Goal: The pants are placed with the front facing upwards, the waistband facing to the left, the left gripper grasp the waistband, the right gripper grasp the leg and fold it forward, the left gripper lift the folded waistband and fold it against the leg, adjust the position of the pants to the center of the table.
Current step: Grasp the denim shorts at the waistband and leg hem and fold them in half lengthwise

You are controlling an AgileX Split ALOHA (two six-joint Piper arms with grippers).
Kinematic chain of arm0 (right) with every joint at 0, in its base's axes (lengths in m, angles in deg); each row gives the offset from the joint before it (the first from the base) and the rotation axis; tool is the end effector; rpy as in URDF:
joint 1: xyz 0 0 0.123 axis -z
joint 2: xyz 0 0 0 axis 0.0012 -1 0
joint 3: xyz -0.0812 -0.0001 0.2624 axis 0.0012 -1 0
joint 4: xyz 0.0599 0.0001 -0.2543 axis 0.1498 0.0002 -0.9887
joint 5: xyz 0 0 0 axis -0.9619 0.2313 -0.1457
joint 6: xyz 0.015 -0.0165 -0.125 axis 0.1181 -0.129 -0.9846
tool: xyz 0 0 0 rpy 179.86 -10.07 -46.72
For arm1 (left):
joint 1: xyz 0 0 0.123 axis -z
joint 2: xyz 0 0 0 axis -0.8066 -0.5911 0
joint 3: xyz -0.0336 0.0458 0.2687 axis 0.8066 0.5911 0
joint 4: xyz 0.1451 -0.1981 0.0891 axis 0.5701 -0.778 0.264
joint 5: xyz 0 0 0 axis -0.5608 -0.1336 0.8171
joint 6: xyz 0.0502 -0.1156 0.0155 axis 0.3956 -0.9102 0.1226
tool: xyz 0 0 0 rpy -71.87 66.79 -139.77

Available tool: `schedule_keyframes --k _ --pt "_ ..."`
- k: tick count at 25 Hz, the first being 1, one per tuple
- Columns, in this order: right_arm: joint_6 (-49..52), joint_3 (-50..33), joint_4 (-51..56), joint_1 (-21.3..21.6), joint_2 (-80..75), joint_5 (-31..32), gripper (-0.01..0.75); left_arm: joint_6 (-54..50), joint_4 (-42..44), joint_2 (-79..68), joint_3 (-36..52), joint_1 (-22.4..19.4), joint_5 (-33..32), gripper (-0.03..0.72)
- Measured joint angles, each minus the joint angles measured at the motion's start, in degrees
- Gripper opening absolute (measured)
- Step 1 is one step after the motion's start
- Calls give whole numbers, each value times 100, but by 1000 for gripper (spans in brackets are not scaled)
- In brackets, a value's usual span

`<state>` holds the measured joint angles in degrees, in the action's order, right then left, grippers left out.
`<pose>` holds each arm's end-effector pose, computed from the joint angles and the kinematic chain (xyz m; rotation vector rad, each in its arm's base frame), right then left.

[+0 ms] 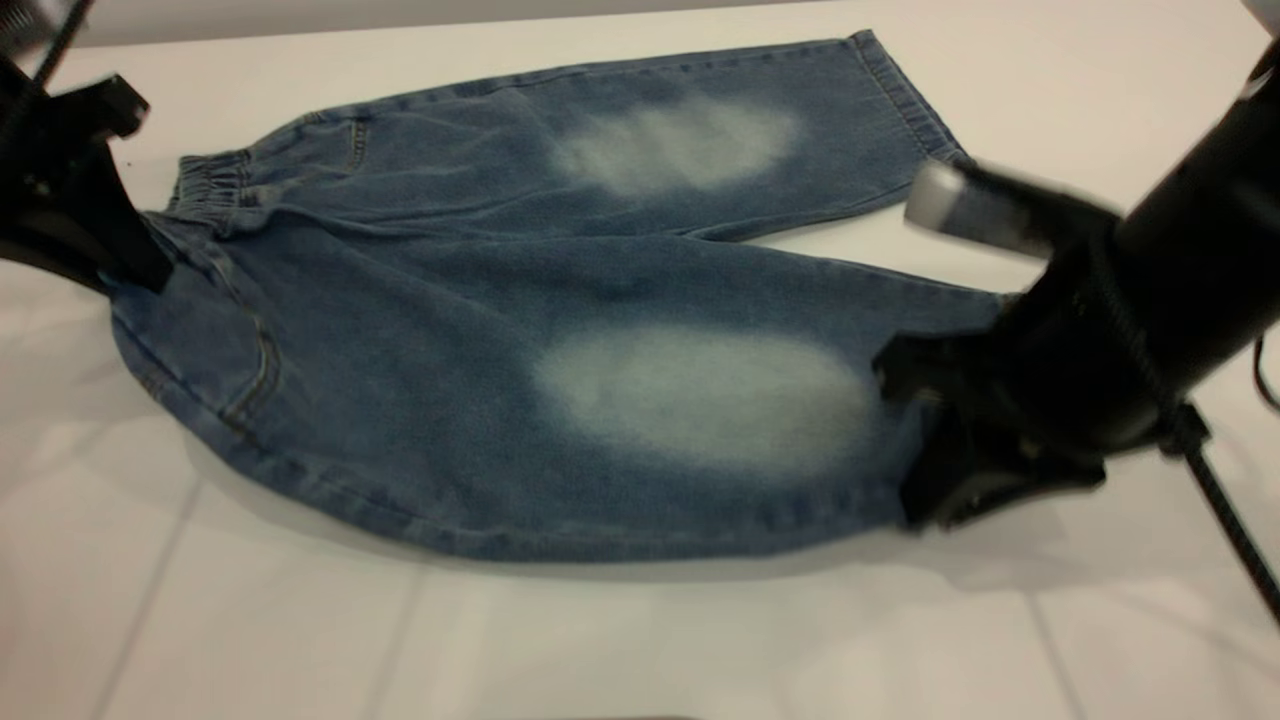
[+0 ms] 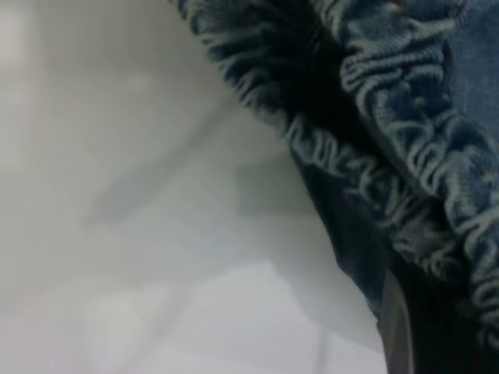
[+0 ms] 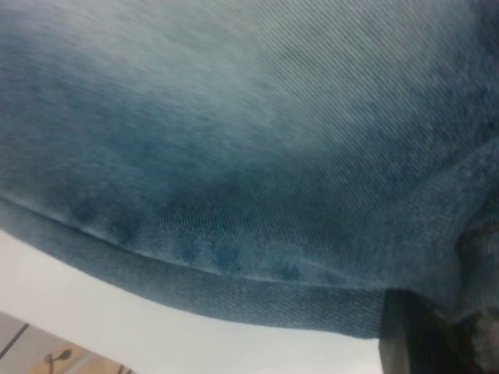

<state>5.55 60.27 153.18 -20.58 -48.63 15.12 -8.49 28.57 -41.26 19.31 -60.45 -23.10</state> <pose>0.2480 0.1446 0.0066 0.0091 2.9756 0.6832 0.3566 0.0031 0.0733 -0.1060 2.9085 -0.4319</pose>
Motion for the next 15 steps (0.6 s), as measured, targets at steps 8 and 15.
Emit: schedule_keyframes --k 8,15 --pt "998 0 -1380 0 630 105 29 4 0 613 106 0 -411 85" --pt "2499 -218 -3185 0 1226 463 29 4 0 1466 831 0 -361 85"
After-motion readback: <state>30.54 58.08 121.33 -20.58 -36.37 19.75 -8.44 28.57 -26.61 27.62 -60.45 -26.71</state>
